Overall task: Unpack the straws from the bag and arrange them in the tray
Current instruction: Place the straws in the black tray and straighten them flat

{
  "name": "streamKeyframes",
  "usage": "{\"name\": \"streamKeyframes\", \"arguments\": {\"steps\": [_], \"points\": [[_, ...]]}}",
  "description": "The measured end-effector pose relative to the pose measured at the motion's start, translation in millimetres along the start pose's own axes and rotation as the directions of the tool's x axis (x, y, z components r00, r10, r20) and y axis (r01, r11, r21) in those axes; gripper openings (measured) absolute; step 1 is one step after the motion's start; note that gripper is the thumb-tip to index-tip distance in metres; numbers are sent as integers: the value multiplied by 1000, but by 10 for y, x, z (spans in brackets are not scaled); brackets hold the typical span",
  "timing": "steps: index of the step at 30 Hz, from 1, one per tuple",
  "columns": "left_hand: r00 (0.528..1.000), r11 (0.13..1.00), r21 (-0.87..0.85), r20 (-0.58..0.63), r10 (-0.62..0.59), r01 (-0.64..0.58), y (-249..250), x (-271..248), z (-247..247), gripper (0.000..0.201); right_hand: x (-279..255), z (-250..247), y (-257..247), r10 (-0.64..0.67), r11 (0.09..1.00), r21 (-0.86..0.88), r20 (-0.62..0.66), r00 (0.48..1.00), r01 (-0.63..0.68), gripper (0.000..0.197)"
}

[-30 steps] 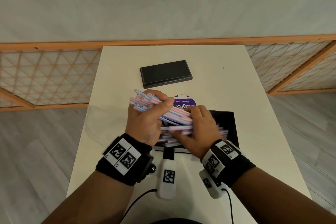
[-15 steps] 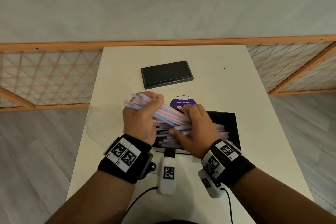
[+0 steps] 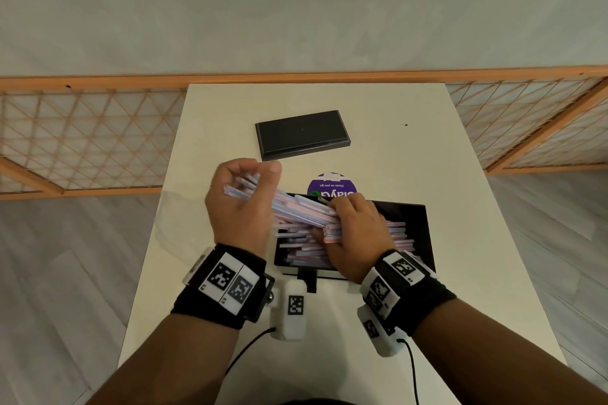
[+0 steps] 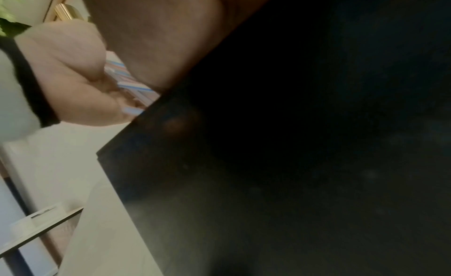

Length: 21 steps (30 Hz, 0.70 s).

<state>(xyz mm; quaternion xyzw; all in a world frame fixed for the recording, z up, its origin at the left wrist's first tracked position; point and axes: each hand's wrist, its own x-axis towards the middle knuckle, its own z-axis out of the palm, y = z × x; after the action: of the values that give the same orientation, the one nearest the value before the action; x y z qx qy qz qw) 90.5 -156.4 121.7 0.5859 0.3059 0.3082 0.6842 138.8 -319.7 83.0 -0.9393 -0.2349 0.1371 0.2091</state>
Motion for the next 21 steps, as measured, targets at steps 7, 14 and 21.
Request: {"name": "streamKeyframes", "arguments": {"steps": [7,14,21], "points": [[935,906,-237,124,-331,352,-46,-56,10,8,-3,5,-1,122,992,9,57,991,-123,65],[944,946,-129,186,-271,297,-44,-178,99,17,0,33,3,99,993,-64,40,994,-96,68],[937,922,-173,101,-334,347,-51,-171,169,17,69,-1,-52,30,999,-42,96,995,-26,63]]}}
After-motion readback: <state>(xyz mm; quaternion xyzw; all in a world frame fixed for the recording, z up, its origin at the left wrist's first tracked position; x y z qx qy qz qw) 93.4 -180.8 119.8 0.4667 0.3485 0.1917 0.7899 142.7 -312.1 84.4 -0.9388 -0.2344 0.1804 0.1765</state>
